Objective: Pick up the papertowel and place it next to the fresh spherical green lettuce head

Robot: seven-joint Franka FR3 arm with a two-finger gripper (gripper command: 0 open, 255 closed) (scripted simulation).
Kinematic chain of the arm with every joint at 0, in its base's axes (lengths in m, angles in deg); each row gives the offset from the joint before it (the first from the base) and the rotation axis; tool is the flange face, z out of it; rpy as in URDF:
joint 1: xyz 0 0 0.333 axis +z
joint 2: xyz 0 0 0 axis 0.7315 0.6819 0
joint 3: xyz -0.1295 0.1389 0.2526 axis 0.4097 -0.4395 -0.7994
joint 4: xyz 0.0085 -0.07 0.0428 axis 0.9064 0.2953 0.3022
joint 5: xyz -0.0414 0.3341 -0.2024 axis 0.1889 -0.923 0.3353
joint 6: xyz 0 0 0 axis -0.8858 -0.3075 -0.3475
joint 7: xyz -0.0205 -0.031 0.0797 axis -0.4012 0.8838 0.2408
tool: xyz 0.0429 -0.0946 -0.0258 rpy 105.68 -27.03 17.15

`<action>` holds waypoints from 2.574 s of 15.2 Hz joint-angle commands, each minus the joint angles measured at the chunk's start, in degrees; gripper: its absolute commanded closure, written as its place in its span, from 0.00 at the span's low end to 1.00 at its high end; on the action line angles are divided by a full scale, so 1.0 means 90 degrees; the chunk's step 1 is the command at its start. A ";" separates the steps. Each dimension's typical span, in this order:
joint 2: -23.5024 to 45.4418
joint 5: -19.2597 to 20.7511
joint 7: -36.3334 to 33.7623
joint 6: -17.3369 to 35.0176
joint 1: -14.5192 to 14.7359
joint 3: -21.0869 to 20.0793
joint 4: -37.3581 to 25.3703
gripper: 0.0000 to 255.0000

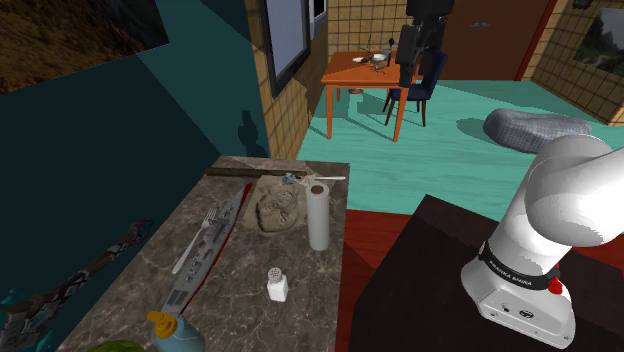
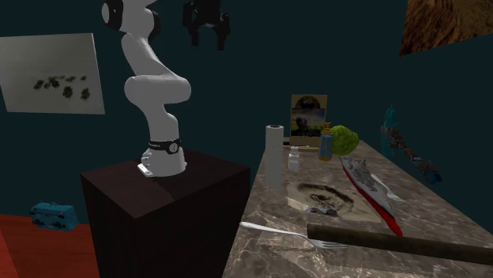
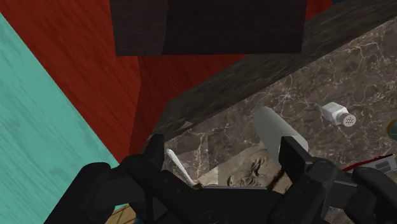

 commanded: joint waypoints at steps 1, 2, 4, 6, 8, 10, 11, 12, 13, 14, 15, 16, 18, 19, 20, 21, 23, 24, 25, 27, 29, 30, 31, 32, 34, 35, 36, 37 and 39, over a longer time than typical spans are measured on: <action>0.0000 0.0000 0.0000 0.0000 0.0000 0.0000 0.0000 0.00; 0.0081 -0.0052 -0.0079 0.0182 0.0026 -0.0078 0.0107 0.00; 0.0268 -0.0153 -0.0235 0.0549 0.0079 -0.0234 0.0297 0.00; 0.0490 -0.0247 -0.0388 0.0920 0.0131 -0.0392 0.0456 0.00; 0.0747 -0.0333 -0.0539 0.1294 0.0183 -0.0551 0.0582 0.00; 0.1036 -0.0407 -0.0690 0.1668 0.0234 -0.0708 0.0675 0.00; 0.1193 -0.0440 -0.0766 0.1855 0.0257 -0.0788 0.0708 0.00; 0.1358 -0.0469 -0.0842 0.2041 0.0281 -0.0866 0.0733 0.00; 0.1530 -0.0494 -0.0918 0.2226 0.0302 -0.0944 0.0750 0.00; 0.1710 -0.0514 -0.0995 0.2410 0.0323 -0.1022 0.0757 0.00; 0.1897 -0.0530 -0.1074 0.2592 0.0342 -0.1099 0.0756 0.00; 0.2090 -0.0540 -0.1153 0.2771 0.0359 -0.1177 0.0747 0.00; 0.2495 -0.0544 -0.1317 0.3122 0.0388 -0.1331 0.0701 0.00; 0.2706 -0.0535 -0.1402 0.3293 0.0400 -0.1405 0.0666 0.00; 0.2923 -0.0519 -0.1490 0.3459 0.0412 -0.1478 0.0622 0.00; 0.3144 -0.0496 -0.1581 0.3622 0.0422 -0.1551 0.0569 0.00; 0.3601 -0.0423 -0.1773 0.3931 0.0442 -0.1688 0.0438 0.00; 0.3836 -0.0373 -0.1874 0.4078 0.0452 -0.1752 0.0360 0.00; 0.4075 -0.0313 -0.1980 0.4219 0.0465 -0.1812 0.0274 0.00; 0.4160 -0.0292 -0.1998 0.4398 0.0468 -0.1818 0.0371 0.00; 0.4252 -0.0267 -0.2018 0.4579 0.0467 -0.1827 0.0462 0.00; 0.4301 -0.0254 -0.2029 0.4669 0.0466 -0.1832 0.0506 0.00; 0.4350 -0.0239 -0.2040 0.4760 0.0464 -0.1837 0.0548 0.00; 0.4402 -0.0224 -0.2052 0.4850 0.0463 -0.1841 0.0589 0.00; 0.4432 -0.0215 -0.2059 0.4903 0.0463 -0.1843 0.0612 0.00; 0.4432 -0.0215 -0.2059 0.4903 0.0463 -0.1843 0.0612 0.00; 0.4432 -0.0215 -0.2059 0.4903 0.0463 -0.1843 0.0612 0.00; 0.4432 -0.0215 -0.2059 0.4903 0.0463 -0.1843 0.0612 0.00; 0.4432 -0.0215 -0.2059 0.4903 0.0463 -0.1843 0.0612 0.00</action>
